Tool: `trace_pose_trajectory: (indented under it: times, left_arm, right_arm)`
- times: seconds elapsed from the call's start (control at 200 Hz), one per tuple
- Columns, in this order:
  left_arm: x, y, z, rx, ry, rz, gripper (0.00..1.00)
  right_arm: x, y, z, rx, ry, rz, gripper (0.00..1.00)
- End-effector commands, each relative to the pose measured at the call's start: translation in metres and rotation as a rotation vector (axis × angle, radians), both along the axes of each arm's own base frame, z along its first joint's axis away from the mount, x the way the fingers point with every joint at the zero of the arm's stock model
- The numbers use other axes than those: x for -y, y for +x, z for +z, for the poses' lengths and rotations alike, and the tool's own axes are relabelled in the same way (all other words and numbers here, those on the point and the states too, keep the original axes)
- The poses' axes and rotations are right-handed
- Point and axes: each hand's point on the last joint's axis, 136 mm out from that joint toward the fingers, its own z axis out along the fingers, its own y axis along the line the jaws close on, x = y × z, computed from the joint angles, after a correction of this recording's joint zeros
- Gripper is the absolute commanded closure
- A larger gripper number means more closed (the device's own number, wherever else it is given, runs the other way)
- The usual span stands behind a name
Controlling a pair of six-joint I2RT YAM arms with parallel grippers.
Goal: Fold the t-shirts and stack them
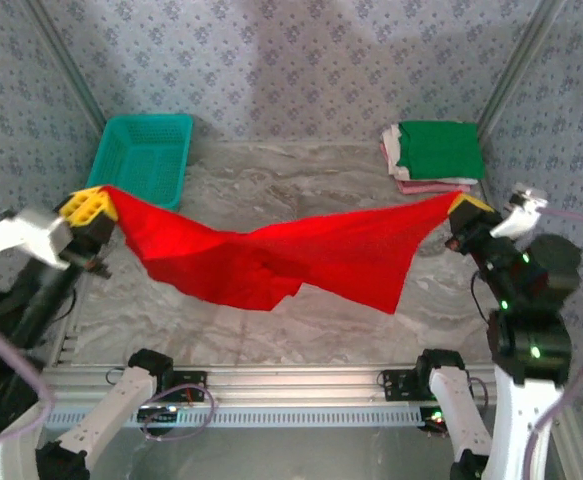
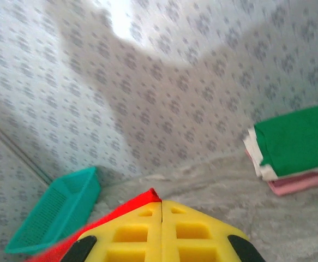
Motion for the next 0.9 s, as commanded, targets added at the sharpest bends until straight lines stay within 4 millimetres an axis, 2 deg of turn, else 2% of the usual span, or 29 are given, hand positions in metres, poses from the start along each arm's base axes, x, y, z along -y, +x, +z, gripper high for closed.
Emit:
trace_pose_trajectory:
  times: [0.0, 0.09, 0.175, 0.26, 0.435, 0.53, 0.545, 0.605, 0.675, 0.744, 0.759, 0.774, 0.899]
  left_arm:
    - [0.006, -0.031, 0.000, -0.054, 0.031, -0.087, 1.00]
    - [0.000, -0.044, 0.014, -0.031, 0.018, -0.050, 1.00]
    - [-0.005, -0.034, 0.028, -0.058, 0.011, 0.011, 1.00]
    - [-0.004, 0.011, 0.026, -0.159, 0.028, 0.065, 1.00]
    - [0.001, 0.132, -0.003, -0.265, 0.113, 0.205, 1.00]
    - [0.011, 0.206, -0.034, -0.356, 0.163, 0.222, 1.00]
    - [0.012, 0.221, -0.047, -0.385, 0.174, 0.221, 1.00]
    - [0.014, 0.270, -0.074, -0.428, 0.185, 0.229, 1.00]
    - [0.014, 0.324, -0.114, -0.494, 0.225, 0.241, 1.00]
    - [0.017, 0.376, -0.163, -0.586, 0.271, 0.240, 1.00]
    - [0.019, 0.386, -0.178, -0.615, 0.286, 0.236, 1.00]
    - [0.020, 0.394, -0.180, -0.614, 0.293, 0.234, 1.00]
    - [0.034, 0.468, -0.257, -0.727, 0.334, 0.201, 1.00]
  right_arm:
    - [-0.009, -0.043, 0.021, 0.039, -0.013, 0.031, 1.00]
    - [-0.008, -0.066, 0.039, 0.081, -0.019, 0.012, 1.00]
    - [-0.005, -0.067, 0.048, 0.091, -0.022, -0.010, 1.00]
    - [-0.002, -0.044, 0.044, 0.044, -0.017, -0.016, 1.00]
    - [0.014, 0.043, 0.003, -0.065, 0.038, -0.050, 1.00]
    - [0.020, 0.091, -0.023, -0.129, 0.046, -0.064, 1.00]
    - [0.020, 0.096, -0.027, -0.139, 0.046, -0.066, 1.00]
    - [0.021, 0.127, -0.049, -0.187, 0.028, -0.079, 1.00]
    - [0.020, 0.164, -0.082, -0.263, -0.012, -0.095, 1.00]
    - [0.016, 0.204, -0.118, -0.337, -0.046, -0.102, 1.00]
    - [0.015, 0.212, -0.125, -0.349, -0.055, -0.104, 1.00]
    - [0.014, 0.220, -0.134, -0.368, -0.060, -0.110, 1.00]
    - [0.014, 0.285, -0.202, -0.462, -0.071, -0.147, 1.00]
